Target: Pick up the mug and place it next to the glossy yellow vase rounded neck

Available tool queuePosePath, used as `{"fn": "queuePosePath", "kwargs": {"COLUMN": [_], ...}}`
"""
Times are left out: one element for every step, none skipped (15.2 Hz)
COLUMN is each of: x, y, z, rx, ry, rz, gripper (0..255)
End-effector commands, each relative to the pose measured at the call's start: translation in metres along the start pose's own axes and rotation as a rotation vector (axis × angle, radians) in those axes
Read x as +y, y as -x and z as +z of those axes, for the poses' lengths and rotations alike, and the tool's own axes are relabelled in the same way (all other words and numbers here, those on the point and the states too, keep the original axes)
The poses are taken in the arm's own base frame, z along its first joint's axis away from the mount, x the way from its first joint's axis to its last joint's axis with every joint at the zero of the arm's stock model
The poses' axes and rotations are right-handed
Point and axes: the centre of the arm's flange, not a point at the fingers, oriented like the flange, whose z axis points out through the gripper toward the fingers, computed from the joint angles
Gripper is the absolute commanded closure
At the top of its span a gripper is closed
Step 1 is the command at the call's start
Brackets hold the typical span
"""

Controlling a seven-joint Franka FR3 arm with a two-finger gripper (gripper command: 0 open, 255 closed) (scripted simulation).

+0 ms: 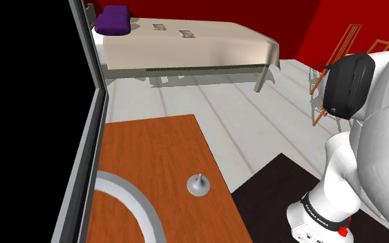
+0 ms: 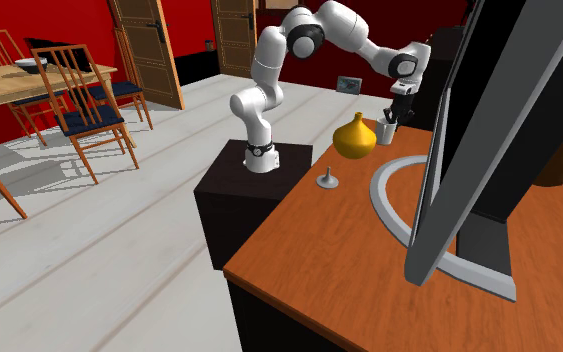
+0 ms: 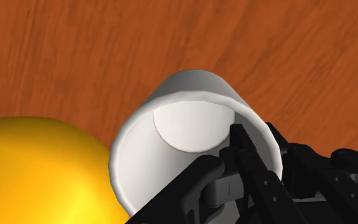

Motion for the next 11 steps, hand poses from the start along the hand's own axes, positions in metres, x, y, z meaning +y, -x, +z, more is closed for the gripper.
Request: {"fn": "queuePosePath", "kwargs": {"x": [-0.0013, -0.0013, -0.0013, -0.0013, -0.0013, -0.0013, -0.0013, -0.0013, -0.0013, -0.0013, -0.0014], "y": [-0.001, -0.001, -0.001, -0.001, -0.001, -0.001, -0.001, -0.001, -0.001, -0.001, -0.001], "z": [0.0116, 0.0116, 0.0116, 0.0116, 0.0116, 0.0116, 0.0116, 0.0116, 0.0116, 0.0116, 0.0116], "rx": [0.0, 0.0, 0.0, 0.0, 0.0, 0.0, 0.0, 0.0, 0.0, 0.0, 0.0], "ry": [-0.001, -0.001, -0.001, -0.001, -0.001, -0.001, -0.001, -0.001, -0.001, -0.001, -0.001], "rz": [0.0, 0.0, 0.0, 0.0, 0.0, 0.0, 0.0, 0.0, 0.0, 0.0, 0.0], "gripper": [255, 255, 255, 255, 255, 255, 255, 255, 255, 0, 0]}}
